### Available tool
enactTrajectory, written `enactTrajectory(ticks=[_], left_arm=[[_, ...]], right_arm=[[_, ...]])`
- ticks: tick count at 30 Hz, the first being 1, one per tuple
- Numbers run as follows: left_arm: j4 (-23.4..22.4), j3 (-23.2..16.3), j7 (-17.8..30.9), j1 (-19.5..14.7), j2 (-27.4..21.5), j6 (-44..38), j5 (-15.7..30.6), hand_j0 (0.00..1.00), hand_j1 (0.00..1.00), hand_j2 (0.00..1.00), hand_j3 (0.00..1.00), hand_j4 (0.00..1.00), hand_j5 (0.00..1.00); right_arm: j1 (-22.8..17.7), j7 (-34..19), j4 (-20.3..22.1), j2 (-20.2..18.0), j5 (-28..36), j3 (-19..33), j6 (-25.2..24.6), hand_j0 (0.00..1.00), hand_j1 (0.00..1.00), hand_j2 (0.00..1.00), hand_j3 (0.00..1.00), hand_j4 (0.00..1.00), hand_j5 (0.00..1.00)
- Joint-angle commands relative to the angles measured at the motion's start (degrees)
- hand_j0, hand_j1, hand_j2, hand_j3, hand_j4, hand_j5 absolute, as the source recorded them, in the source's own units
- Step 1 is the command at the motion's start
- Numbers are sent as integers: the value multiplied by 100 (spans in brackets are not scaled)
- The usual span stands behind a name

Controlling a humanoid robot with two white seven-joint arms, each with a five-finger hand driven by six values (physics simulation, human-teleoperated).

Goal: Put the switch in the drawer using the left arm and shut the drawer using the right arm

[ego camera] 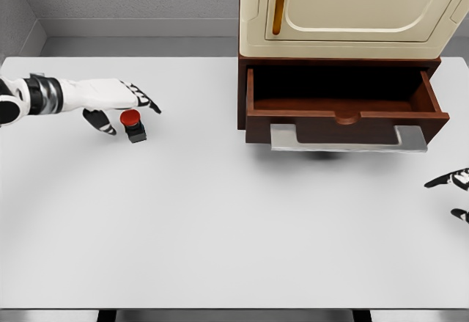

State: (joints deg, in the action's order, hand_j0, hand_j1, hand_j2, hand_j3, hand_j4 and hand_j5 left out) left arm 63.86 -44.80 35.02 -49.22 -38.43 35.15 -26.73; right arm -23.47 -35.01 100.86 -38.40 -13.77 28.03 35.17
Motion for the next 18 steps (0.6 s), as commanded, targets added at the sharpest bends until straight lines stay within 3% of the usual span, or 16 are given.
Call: enactTrajectory(ticks=[1,6,11,18], left_arm=[[-49,-3,-2,-9,47,-15,-43,85,85,85,85,85,85],[-40,-3,-2,0,47,-15,-34,79,79,79,79,79,79],[-5,-3,-2,0,47,-15,-25,79,79,79,79,79,79],[74,-3,-2,9,20,-15,-8,79,79,79,79,79,79]], right_arm=[[9,1,4,17,41,-122,-17,67,67,67,67,67,67],[219,1,4,-203,41,-499,-17,66,66,66,66,66,66],[422,1,4,-317,41,-772,-17,66,66,66,66,66,66],[396,1,4,-669,410,-649,-17,67,67,67,67,67,67]])
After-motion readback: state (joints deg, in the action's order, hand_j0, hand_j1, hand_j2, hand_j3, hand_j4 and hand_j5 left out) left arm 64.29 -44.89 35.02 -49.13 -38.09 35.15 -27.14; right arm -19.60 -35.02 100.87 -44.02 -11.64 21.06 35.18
